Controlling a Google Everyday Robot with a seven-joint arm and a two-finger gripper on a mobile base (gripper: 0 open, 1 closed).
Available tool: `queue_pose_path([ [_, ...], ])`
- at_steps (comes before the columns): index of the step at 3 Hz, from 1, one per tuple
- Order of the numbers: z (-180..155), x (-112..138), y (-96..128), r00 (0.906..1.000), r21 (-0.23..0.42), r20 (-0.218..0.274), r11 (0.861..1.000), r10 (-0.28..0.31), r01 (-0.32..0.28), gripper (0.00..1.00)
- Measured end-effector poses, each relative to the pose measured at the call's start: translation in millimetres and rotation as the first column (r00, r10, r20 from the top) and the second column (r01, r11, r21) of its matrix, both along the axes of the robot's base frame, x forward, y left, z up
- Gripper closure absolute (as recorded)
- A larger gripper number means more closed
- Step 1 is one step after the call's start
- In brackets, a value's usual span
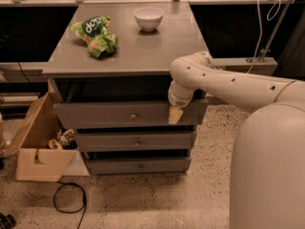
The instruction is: Open top drawer
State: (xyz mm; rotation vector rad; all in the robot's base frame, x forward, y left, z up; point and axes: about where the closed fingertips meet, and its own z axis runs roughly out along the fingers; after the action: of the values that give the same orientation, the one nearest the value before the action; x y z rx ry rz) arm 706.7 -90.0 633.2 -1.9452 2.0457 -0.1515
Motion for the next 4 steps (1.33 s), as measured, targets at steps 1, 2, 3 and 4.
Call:
queue_pose_path([
  [1, -7, -13, 15, 0.9951, -0.044, -0.048, 0.995, 0.086, -0.088, 0.0],
  [2, -3, -30, 28, 0.9866, -0.111, -0.105, 0.984, 0.125, -0.136, 0.03],
  [3, 19, -50, 26, 0.9892, -0.141, -0.109, 0.983, 0.098, -0.113, 0.34],
  [4, 30, -61, 21, 0.9915, -0.151, -0.106, 0.984, 0.075, -0.09, 0.57],
])
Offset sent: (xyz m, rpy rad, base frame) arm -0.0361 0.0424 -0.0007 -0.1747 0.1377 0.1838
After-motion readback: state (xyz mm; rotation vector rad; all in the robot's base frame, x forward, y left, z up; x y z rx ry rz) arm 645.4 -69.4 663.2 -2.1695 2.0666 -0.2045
